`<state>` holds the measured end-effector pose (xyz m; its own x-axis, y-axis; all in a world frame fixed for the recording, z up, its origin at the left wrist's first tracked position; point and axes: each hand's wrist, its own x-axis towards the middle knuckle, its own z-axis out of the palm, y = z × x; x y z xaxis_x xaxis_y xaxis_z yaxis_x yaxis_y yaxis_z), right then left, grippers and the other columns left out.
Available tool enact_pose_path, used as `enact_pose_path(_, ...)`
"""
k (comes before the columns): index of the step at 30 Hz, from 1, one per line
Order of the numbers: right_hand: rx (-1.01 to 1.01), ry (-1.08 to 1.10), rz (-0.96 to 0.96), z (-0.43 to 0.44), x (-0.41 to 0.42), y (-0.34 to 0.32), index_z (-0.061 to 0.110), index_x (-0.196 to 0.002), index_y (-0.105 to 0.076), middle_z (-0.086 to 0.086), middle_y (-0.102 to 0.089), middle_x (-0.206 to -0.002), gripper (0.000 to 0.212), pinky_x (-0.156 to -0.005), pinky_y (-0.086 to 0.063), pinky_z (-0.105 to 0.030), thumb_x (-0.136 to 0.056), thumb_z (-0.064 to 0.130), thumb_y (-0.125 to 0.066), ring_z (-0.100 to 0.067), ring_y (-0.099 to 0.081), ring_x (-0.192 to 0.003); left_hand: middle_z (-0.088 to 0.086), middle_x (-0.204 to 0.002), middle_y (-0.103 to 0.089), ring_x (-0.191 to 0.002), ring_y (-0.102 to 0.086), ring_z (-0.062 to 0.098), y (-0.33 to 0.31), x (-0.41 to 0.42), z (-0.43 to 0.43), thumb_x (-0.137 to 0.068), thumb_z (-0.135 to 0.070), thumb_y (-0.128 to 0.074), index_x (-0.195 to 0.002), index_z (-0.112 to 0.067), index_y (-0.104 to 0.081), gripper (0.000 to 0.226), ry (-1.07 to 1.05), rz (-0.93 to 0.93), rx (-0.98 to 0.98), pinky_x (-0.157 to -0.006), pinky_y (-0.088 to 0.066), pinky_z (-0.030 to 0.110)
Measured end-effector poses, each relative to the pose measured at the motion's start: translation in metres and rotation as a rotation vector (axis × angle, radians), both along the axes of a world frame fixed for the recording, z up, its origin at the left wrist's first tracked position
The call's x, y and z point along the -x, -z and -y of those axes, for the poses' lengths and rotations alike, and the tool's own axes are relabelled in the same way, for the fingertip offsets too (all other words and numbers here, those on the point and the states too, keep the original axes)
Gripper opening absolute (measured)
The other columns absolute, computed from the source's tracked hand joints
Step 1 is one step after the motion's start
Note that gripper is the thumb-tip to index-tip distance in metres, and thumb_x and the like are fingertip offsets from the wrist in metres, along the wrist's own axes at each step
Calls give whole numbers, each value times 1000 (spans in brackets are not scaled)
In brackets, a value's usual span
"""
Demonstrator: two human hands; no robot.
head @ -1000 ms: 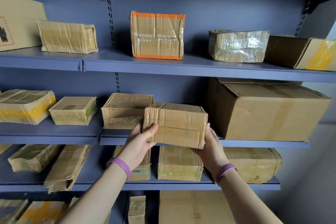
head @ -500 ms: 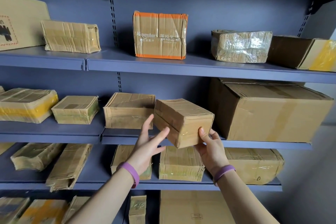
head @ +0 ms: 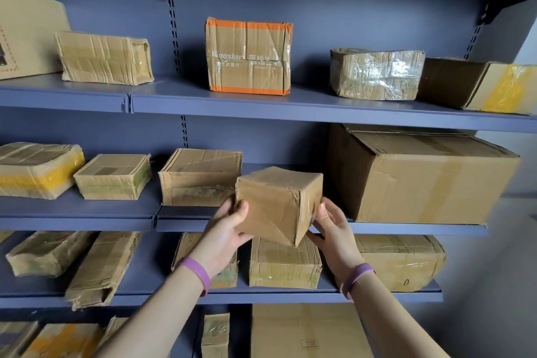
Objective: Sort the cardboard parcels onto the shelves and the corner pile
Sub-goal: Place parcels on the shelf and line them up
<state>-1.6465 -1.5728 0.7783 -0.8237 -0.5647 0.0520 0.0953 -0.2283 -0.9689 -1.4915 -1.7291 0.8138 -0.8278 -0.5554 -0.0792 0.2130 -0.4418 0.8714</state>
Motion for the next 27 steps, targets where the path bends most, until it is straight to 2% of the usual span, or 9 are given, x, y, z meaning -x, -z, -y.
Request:
enact_pose_path(2, 19, -5, 26, -2, 5, 1, 31, -135, -51, 1, -61, -133, 69, -104, -47, -49, -76, 63, -66, -19, -58, -123, 11, -128, -66, -119, -61, 30, 1, -1, 2, -87, -20, -60, -131, -18, -57, 44, 21, 7, -35, -99, -50, 49)
enact_pose_path(6, 53, -30, 59, -2, 8, 0, 17, -130, -58, -9, -66, -123, 58, -93, -54, -42, -81, 47, -63, -26, -62, -110, 11, -128, -67, -117, -63, 29, 2, -2, 5, -89, -31, -60, -135, -17, -54, 48, 54, 26, -28, -95, -52, 47)
enact_pose_path(11, 27, 77, 70, 5, 5, 4, 9, -119, -61, -11, -70, -114, 94, -81, -57, -36, -46, 63, -88, -24, -67, -106, 8, -133, -58, -115, -63, 27, 3, 8, 11, -93, -34, -63, -138, -20, -45, 50, -216, 146, 133, -74, -58, 36)
enact_pose_path(15, 46, 121, 58, 8, 4, 6, 7, -119, -59, -12, -70, -114, 70, -81, -57, -38, -63, 42, -81, -26, -68, -106, 3, -134, -55, -118, -59, 26, -3, 11, 12, -92, -49, -60, -133, -27, -45, 48, -210, 206, 202, -70, -58, 35)
enact_pose_path(18, 17, 161, -25, 9, 3, 6, 8, -115, -58, -13, -69, -112, 63, -86, -57, -40, -63, 35, -81, -27, -67, -105, -5, -130, -55, -118, -58, 27, -11, 9, 14, -82, -76, -49, -132, -39, -46, 62, -104, 309, 215, -81, -59, 45)
enact_pose_path(20, -16, 169, -81, 9, 2, 7, 11, -112, -57, -12, -69, -110, 62, -90, -57, -44, -61, 35, -83, -27, -67, -103, -11, -120, -57, -115, -59, 25, -17, 8, 12, -78, -83, -42, -128, -46, -48, 62, -14, 348, 256, -86, -57, 49)
enact_pose_path(22, -27, 155, -107, 8, 3, 8, 13, -110, -56, -13, -68, -109, 61, -92, -55, -46, -60, 35, -84, -29, -67, -103, -11, -122, -59, -116, -58, 22, -19, 8, 12, -78, -82, -46, -130, -46, -49, 63, 31, 368, 300, -89, -56, 47)
enact_pose_path(25, -11, 92, -139, 5, 3, 9, 14, -114, -52, -14, -66, -114, 67, -92, -54, -44, -62, 34, -89, -27, -66, -104, -5, -128, -63, -115, -60, 19, -16, 7, 15, -83, -64, -62, -132, -37, -52, 57, 30, 336, 306, -98, -51, 48)
enact_pose_path(27, -10, 21, -141, 2, 2, 10, 18, -124, -51, -10, -66, -116, 75, -94, -53, -42, -65, 46, -88, -25, -65, -107, -3, -129, -63, -116, -60, 18, -13, 6, 17, -82, -54, -68, -130, -35, -54, 53, 22, 301, 320, -96, -51, 47)
